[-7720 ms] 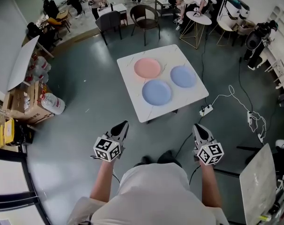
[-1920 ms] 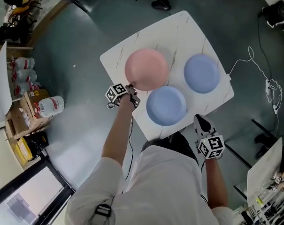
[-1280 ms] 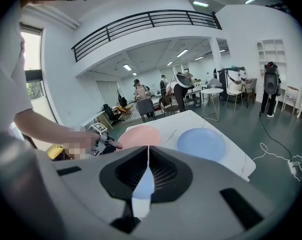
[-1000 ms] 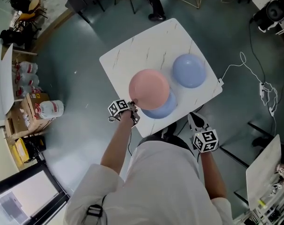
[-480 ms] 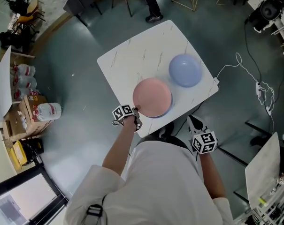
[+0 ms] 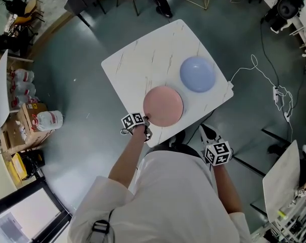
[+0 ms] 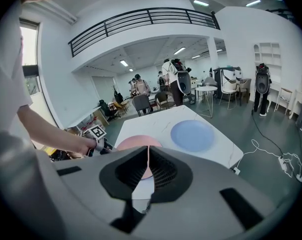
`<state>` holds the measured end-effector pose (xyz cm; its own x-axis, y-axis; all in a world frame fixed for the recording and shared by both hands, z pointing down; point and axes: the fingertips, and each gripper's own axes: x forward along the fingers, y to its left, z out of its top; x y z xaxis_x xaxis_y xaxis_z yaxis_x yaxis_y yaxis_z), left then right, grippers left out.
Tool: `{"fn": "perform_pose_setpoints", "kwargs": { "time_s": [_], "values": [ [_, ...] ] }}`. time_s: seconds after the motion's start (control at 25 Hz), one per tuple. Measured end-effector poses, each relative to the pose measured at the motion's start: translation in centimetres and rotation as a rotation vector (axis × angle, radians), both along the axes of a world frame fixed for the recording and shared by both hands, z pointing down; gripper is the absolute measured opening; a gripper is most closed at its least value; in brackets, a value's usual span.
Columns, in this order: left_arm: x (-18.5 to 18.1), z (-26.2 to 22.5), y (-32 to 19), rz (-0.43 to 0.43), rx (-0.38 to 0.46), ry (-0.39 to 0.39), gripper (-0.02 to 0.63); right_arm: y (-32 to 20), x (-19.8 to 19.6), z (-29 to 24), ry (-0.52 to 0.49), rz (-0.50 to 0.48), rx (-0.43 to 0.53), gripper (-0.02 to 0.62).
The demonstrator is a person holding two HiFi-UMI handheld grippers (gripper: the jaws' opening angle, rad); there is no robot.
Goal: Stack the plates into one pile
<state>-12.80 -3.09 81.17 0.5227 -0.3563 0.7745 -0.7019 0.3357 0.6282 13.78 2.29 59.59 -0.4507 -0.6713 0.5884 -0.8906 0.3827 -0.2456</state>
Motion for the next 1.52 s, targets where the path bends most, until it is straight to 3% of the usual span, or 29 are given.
{"fn": "perform_pose_setpoints", "kwargs": {
  "time_s": [0.28,0.44,0.68,1.12,1.28,1.52],
  "values": [
    [0.4,0.2,-0.5,0.070,0.018,-0.045,0.048,-1.3,-0.3,0.2,-0.006,0.009,-0.008,0.026],
    [0.8,-0.4,-0.9,0.115,0.036,-0.064,0.210,-1.7,-0.3,0.6,-0.010,0.018,-0.024,0.026],
    [0.3,-1.0,-1.1,0.124,0.066,-0.088,0.256,-2.2,-0.2,1.1,-0.020,0.030,-0.035,0.026],
    [-2.0,-4.8,-3.1,0.172,0.266,-0.148,0.253,-3.8,-0.3,4.2,-0.081,0.115,-0.138,0.026],
    [-2.3,-6.1,-3.5,0.191,0.334,-0.119,0.127,-4.8,-0.4,5.4,-0.095,0.144,-0.171,0.026],
    [-2.8,-8.2,-4.5,0.247,0.408,-0.136,0.049,-7.1,0.6,5.9,-0.176,0.229,-0.196,0.026]
  ]
}}
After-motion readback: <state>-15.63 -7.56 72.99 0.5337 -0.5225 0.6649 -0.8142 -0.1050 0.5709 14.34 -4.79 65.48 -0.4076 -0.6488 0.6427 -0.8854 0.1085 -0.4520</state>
